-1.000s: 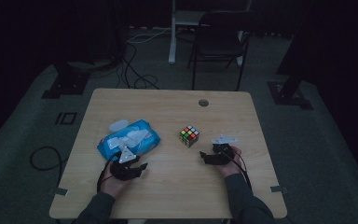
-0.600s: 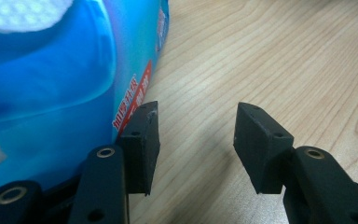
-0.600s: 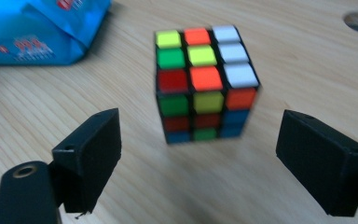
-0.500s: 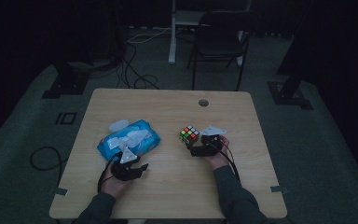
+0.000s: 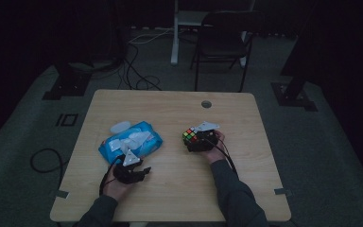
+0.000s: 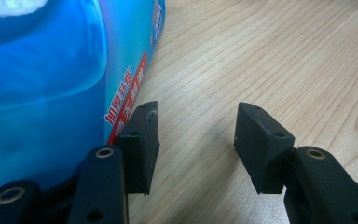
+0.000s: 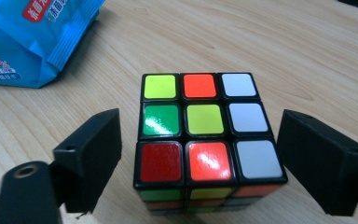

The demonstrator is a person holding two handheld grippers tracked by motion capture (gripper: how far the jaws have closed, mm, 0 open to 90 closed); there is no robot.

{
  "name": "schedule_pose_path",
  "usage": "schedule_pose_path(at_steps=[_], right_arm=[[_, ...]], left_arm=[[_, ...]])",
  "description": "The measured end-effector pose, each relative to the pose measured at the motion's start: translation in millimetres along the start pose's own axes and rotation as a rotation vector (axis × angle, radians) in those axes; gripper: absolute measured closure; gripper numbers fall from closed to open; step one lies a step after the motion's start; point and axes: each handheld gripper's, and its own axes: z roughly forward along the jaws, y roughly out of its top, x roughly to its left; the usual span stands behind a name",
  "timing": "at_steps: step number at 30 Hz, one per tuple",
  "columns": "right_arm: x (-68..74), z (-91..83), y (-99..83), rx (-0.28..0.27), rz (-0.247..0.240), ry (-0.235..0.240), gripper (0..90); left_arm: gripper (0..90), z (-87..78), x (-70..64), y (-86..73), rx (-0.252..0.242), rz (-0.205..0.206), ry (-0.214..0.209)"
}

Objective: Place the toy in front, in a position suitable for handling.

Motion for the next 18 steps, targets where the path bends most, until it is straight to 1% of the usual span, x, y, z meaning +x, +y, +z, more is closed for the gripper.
schedule_pose_path(at_steps=[2, 3, 4, 8, 10, 12, 17, 18], right_arm=[[-1.3, 2.5, 0.4, 0.01, -0.003, 0.0, 18.6], [-2.0, 3.0, 0.6, 0.011, 0.002, -0.001, 21.0], [-2.8, 3.1, 0.8, 0.011, 0.01, 0.005, 22.0], [-4.8, 5.1, -0.7, 0.021, 0.016, 0.023, 28.4], [-4.9, 5.7, -1.5, 0.025, 0.006, 0.03, 32.3], [-2.8, 6.1, -1.6, 0.023, -0.011, 0.026, 33.4], [-0.4, 6.5, -1.4, 0.015, -0.02, 0.039, 33.8], [0.6, 6.1, -1.4, 0.015, -0.028, 0.04, 33.8]], left_arm=[[51.0, 0.2, -0.2, -0.2, -0.001, -0.001, 0.0], [51.0, 0.2, -0.3, -0.3, 0.0, -0.001, 0.0], [51.0, 0.1, -0.4, -0.4, 0.0, -0.001, 0.0], [51.0, -0.3, -1.1, -0.6, 0.003, 0.003, 0.002], [51.0, -0.4, -1.1, -0.7, 0.004, 0.002, 0.004], [51.3, -0.3, -1.0, -0.6, 0.008, 0.005, 0.005], [51.5, -1.7, -1.5, -0.4, 0.003, 0.012, 0.009], [51.5, -1.9, -1.3, -0.4, 0.003, 0.012, 0.01]])
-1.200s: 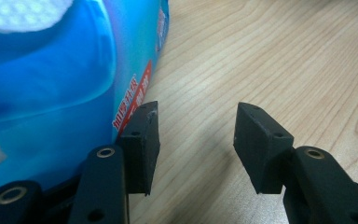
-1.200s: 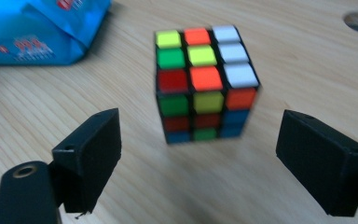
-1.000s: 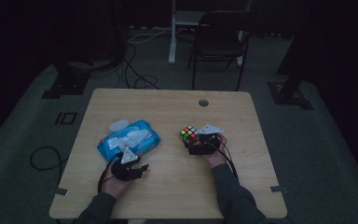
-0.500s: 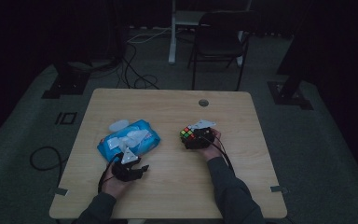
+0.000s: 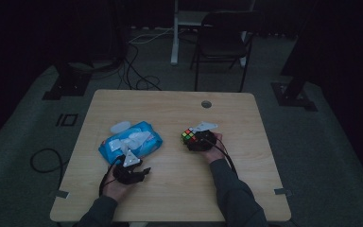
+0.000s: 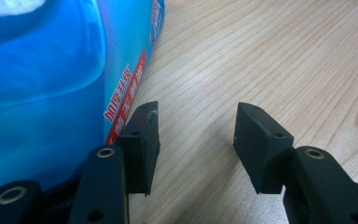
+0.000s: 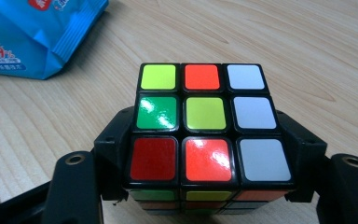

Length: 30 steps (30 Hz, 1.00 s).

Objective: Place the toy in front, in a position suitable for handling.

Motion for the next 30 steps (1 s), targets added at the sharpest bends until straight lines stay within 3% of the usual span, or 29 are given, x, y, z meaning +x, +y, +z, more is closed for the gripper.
schedule_pose_path(at_steps=[10, 20, 30], right_arm=[[13.0, -12.4, 2.0, -0.016, -0.055, 0.043, 33.9], [30.4, -28.0, -10.3, -0.034, -0.082, 0.087, 33.9], [44.9, -36.0, -22.2, -0.018, -0.112, 0.106, 33.9]], left_arm=[[51.4, -1.9, -0.2, 0.1, -0.008, -0.001, 0.012], [51.3, -2.1, -0.8, 0.4, -0.006, 0.007, 0.017], [51.2, -2.3, -1.7, 0.5, -0.004, 0.012, 0.018]])
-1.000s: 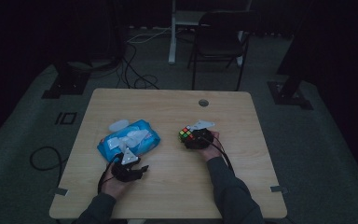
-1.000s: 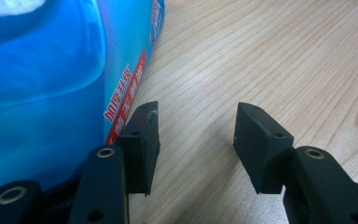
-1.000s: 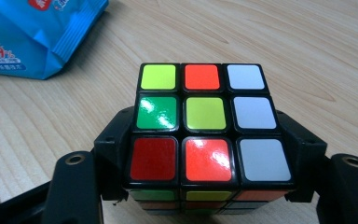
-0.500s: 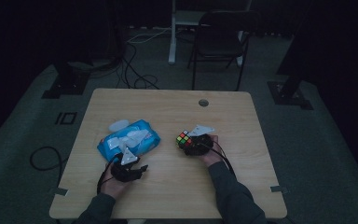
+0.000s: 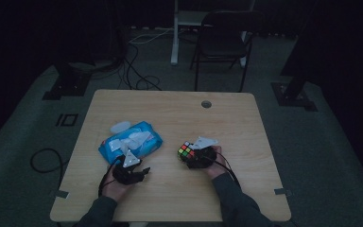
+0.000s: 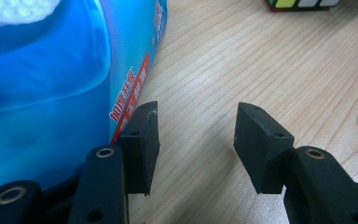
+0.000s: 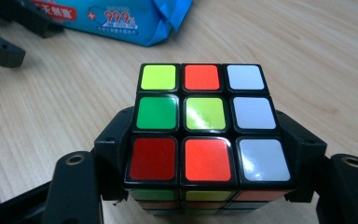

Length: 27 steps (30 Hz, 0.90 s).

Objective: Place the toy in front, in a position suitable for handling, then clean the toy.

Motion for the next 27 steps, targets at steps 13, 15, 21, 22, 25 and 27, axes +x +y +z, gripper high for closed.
schedule_pose_path(at_steps=[13, 15, 21, 22, 25, 27], right_arm=[[3.6, -2.2, -9.2, -0.003, 0.025, 0.043, 30.3], [4.3, -0.7, -9.6, 0.01, 0.031, 0.026, 22.5], [3.7, -1.6, -9.9, 0.005, 0.044, 0.02, 20.1], [3.6, -1.6, -10.1, 0.005, 0.045, 0.017, 20.1], [2.7, -1.9, -11.2, 0.007, 0.043, 0.017, 20.3], [2.8, -3.2, -12.0, 0.004, 0.052, 0.017, 20.2]], left_arm=[[51.1, -0.1, -0.7, 0.2, 0.002, 0.003, -0.001], [51.1, -0.6, -0.8, 0.3, 0.0, 0.003, 0.0], [50.8, -3.5, -1.1, 0.4, -0.015, 0.001, -0.001], [50.8, -4.5, -1.7, 0.7, -0.018, 0.002, -0.003], [50.7, -8.2, -3.1, 1.3, -0.034, -0.003, -0.01], [50.8, -10.0, -2.9, 1.4, -0.039, -0.008, -0.023]])
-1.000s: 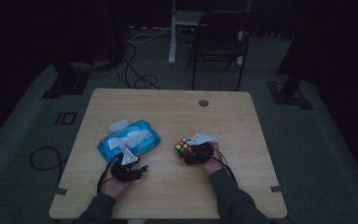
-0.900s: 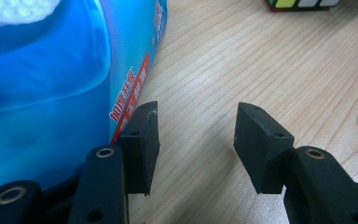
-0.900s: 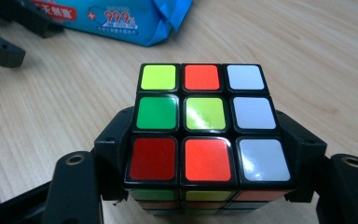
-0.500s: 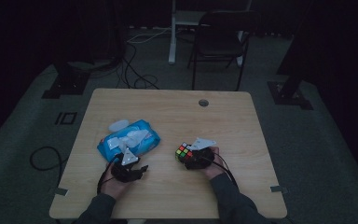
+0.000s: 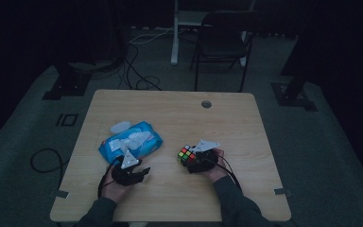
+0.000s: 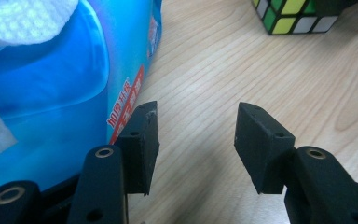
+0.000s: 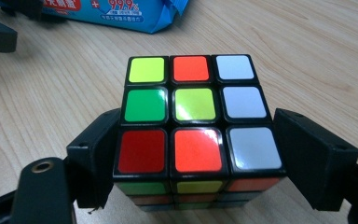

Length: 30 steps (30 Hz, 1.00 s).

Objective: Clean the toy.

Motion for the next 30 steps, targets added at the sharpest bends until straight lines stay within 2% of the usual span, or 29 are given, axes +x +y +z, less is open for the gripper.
schedule_pose_path(at_steps=[7, 10, 13, 15, 20, 28, 30], right_arm=[[-0.7, -2.2, -2.7, 0.0, 0.004, -0.002, 18.8], [-0.8, -1.4, -5.0, 0.008, 0.007, -0.007, 17.3], [-1.3, -1.3, -5.7, 0.013, 0.011, 0.0, 16.4], [-1.4, -1.1, -7.3, 0.019, 0.016, 0.001, 16.0], [-1.4, -2.4, -10.1, 0.021, 0.026, 0.001, 15.4], [-1.9, -6.2, -16.1, 0.025, 0.031, -0.003, 15.1], [-2.2, -7.0, -17.3, 0.026, 0.034, -0.002, 15.1]], left_arm=[[50.8, -7.4, -1.4, 6.7, -0.011, 0.007, -0.016], [50.6, -16.0, -1.3, 14.6, -0.011, 0.039, -0.007], [50.5, -21.7, -0.1, 19.2, -0.021, 0.043, 0.0], [50.2, -31.1, 3.6, 26.6, -0.038, 0.053, 0.018], [49.8, -44.4, 12.9, 36.5, -0.066, 0.044, 0.048], [49.7, -58.5, 27.3, 45.2, -0.105, 0.028, 0.076], [49.0, -61.9, 34.4, 49.5, -0.12, 0.024, 0.08]])
